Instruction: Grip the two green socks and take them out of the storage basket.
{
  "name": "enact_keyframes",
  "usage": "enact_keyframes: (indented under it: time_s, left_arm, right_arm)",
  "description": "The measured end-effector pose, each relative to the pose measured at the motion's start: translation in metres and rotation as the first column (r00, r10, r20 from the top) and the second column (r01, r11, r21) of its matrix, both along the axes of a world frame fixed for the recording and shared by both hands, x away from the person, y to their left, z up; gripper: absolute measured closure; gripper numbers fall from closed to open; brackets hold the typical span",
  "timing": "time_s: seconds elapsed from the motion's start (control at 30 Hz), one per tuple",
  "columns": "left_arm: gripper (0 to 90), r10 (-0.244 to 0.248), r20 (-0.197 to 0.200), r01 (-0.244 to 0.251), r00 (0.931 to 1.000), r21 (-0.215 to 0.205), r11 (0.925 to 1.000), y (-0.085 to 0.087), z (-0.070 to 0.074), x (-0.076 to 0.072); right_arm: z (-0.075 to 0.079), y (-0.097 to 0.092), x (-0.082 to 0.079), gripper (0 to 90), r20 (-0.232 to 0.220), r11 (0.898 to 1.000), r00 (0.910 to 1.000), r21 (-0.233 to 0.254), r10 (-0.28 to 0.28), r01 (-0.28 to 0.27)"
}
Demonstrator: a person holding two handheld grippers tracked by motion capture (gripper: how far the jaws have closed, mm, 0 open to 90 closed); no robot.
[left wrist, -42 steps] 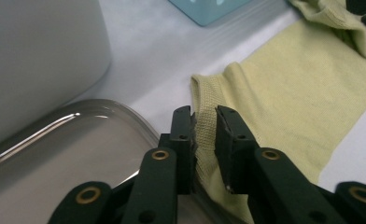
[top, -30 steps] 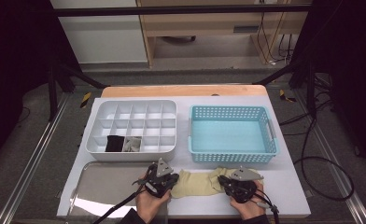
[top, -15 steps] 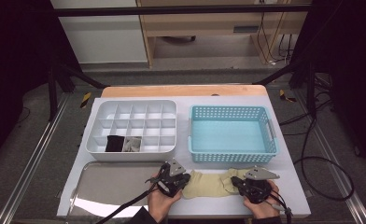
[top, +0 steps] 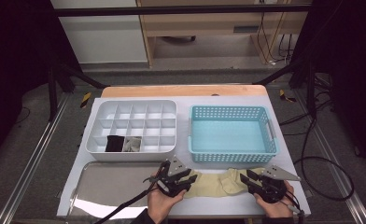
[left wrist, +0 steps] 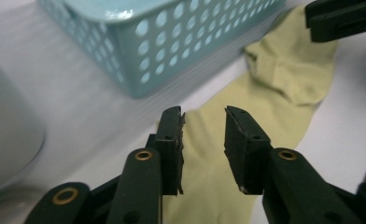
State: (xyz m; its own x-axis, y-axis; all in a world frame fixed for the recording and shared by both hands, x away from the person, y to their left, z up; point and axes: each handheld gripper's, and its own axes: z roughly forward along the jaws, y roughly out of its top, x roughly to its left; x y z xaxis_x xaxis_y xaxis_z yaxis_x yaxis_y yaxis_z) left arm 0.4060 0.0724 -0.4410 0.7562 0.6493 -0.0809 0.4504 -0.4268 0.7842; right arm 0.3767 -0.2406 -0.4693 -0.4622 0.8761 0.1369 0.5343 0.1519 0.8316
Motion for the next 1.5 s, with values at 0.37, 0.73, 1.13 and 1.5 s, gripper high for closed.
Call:
enact_keyframes:
  time_s: [0.37,0.73,1.13,1.5]
  left_arm:
    - [63.5,-0.029,0.016,0.030,0.9994,-0.031,0.9991,-0.036,-0.002,0.007]
    - [64.2,-0.062,0.019,0.063,0.9979,-0.052,0.9966,-0.061,-0.008,0.013]
    - [63.6,-0.084,-0.024,0.082,0.9962,-0.052,0.9952,-0.084,-0.027,0.017]
    - [85.2,-0.073,-0.077,0.072,0.9943,-0.025,0.9971,-0.086,-0.041,0.020]
  right_arm:
    - [-0.001,-0.020,0.001,55.7,0.003,1.000,0.9999,-0.021,-0.013,0.013]
    - [-0.001,-0.037,0.003,51.3,0.003,0.997,0.9986,-0.048,-0.052,0.052]
    - [-0.007,-0.052,0.006,50.3,-0.021,0.989,0.9921,-0.087,-0.124,0.122]
    - [-0.018,-0.062,0.009,69.4,-0.053,0.977,0.9824,-0.124,-0.179,0.171]
